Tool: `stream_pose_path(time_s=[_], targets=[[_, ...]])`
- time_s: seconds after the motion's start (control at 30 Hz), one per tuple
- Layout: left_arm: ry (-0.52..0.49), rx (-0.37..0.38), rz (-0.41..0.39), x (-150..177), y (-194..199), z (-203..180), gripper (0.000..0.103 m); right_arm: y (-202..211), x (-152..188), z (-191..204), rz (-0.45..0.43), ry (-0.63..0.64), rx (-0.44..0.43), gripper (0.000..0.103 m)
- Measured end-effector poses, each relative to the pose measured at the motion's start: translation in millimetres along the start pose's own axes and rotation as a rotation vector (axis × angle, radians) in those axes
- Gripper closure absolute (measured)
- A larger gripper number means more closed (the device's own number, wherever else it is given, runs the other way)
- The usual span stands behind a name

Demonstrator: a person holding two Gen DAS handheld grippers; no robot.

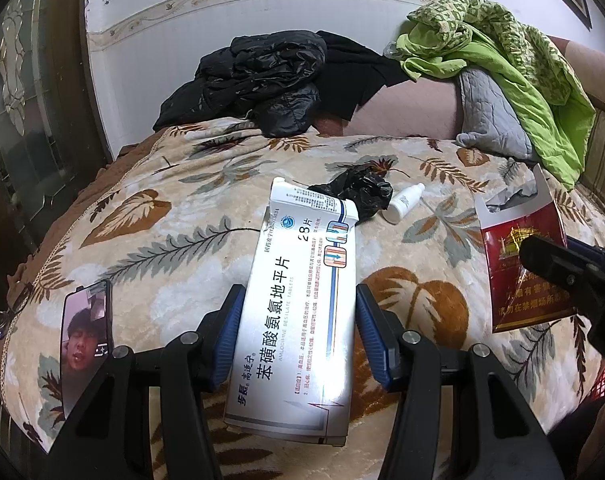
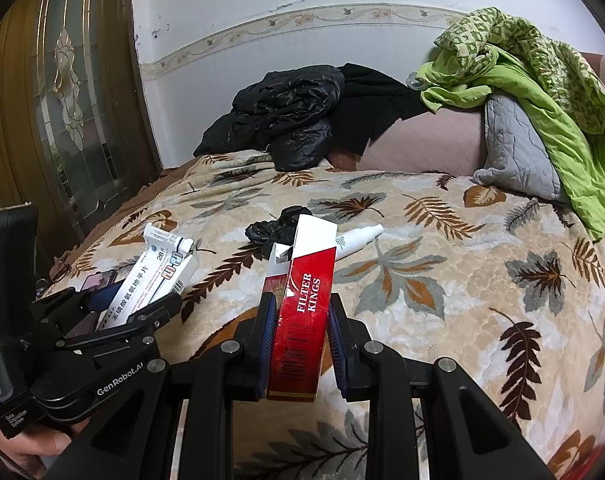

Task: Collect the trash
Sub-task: 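Hold the white medicine box and red cigarette pack lifted above the bed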

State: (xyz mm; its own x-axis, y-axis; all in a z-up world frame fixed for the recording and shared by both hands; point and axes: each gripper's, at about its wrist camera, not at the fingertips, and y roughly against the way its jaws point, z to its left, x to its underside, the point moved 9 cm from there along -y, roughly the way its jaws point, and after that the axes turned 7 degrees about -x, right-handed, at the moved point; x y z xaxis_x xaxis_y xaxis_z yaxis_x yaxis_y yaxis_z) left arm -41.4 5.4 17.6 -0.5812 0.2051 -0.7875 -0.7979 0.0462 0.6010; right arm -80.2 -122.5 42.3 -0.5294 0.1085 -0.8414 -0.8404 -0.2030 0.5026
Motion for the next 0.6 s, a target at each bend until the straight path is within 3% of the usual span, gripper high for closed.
stream_pose_path(time_s=[0.6], targets=[[-0.019, 0.028, -0.005, 0.9, 6.1, -7.5, 0.05, 16.2, -1.9, -5.0, -0.023, -0.037, -0.011, 0.076]])
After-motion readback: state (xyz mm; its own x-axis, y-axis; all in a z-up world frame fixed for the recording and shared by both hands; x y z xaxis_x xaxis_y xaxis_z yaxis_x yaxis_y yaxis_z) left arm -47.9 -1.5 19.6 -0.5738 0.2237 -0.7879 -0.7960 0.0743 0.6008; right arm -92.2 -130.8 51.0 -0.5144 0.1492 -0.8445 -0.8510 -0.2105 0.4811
